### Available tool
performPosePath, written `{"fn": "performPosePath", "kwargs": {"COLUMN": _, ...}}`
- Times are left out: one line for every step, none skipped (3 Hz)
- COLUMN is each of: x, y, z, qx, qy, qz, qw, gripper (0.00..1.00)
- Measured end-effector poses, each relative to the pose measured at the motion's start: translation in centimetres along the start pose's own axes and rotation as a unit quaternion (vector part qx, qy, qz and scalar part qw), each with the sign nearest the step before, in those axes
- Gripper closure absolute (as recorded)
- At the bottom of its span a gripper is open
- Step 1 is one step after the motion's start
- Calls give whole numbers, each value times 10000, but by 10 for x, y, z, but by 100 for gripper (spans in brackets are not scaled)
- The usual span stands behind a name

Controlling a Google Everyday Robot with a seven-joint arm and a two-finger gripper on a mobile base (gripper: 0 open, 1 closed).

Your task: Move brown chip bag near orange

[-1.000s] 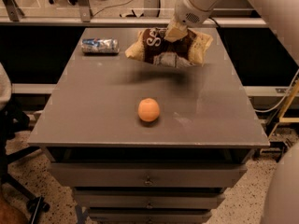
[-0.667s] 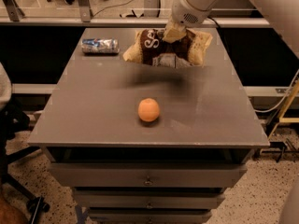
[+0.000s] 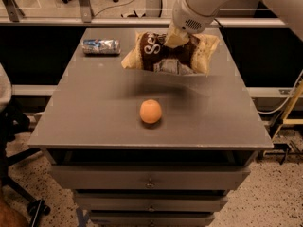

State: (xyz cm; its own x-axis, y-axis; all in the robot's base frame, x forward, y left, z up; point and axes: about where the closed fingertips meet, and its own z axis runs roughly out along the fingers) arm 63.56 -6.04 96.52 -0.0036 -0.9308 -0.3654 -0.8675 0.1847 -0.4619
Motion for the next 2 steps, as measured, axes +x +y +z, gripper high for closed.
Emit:
{"fn": "performPosePath", "kwargs": {"x": 5, "y": 13, "z": -5, "qx": 25, "qy": 70, "qz": 123, "qw": 9999, "gripper": 100}}
{"fn": "performPosePath", "kwargs": {"x": 6, "y": 26, "z": -8, "qx": -2, "qy": 54, "qz": 282, "qw": 9996, "gripper": 100}}
